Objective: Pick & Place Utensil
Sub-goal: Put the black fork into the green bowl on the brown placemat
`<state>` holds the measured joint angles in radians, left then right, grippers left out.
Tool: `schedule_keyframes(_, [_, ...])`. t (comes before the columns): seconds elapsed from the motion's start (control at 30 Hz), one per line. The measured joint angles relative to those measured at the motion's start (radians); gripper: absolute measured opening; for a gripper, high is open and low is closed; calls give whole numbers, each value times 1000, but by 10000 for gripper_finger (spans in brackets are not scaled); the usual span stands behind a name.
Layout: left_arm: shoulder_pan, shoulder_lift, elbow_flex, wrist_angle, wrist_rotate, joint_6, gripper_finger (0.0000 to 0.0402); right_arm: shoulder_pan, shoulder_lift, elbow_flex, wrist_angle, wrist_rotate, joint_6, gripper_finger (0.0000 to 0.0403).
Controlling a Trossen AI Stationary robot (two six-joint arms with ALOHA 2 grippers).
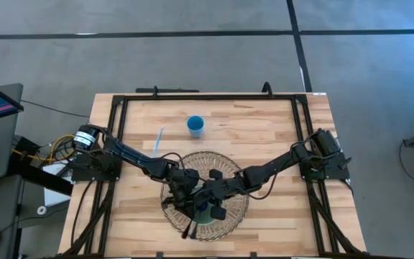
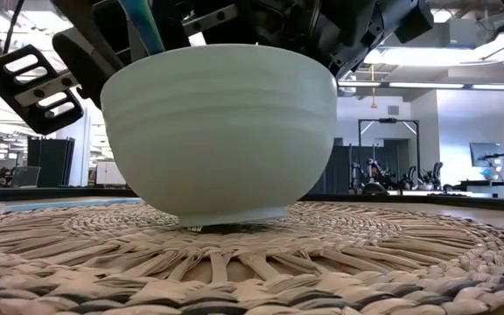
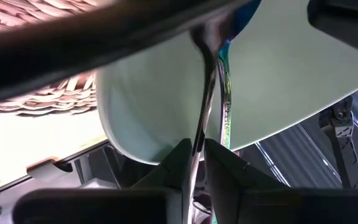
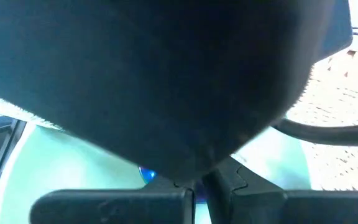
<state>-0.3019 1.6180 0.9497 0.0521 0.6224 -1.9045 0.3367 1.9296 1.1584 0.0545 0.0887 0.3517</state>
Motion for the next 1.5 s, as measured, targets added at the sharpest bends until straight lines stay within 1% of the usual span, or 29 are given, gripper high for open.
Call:
schedule_keyframes(0.4, [-21, -21, 0, 8, -7, 28, 46, 10, 1, 0, 6, -12, -3, 12])
schedule_keyframes(0.5, [-34, -38, 0, 4, -42, 71, 46, 13, 0, 0, 11, -12, -3, 12])
schedule_keyframes(0.7, [-49, -88, 0, 0, -106, 196, 47, 18, -1, 1, 33, -10, -3, 12])
schedule_keyframes(0.83, [-61, -142, 11, 47, -153, 337, 47, 17, 13, -10, -10, -16, -3, 12])
schedule_keyframes(0.9, [-66, -157, 8, 32, -174, 436, 47, 17, 4, -6, -13, -14, -3, 12])
schedule_keyframes(0.97, [-68, -199, 4, 18, -188, 572, 47, 16, -6, -4, -31, -13, -3, 12])
schedule_keyframes(1.03, [-69, -247, 9, 19, -229, 685, 47, 16, -12, -6, -49, -13, -2, 12])
schedule_keyframes(1.1, [-69, -279, 7, -16, -283, 758, 47, 16, -13, -6, -27, -7, 19, 12])
schedule_keyframes(1.2, [-68, -311, 5, -39, -339, 805, 47, 19, -14, 13, -20, -10, 38, 12])
schedule_keyframes(1.3, [-68, -320, 7, -51, -349, 818, 47, 25, -16, 25, -38, -10, 34, 6])
schedule_keyframes(1.5, [-68, -282, 5, -92, -360, 854, 47, 25, -16, 29, -51, -10, 34, 2])
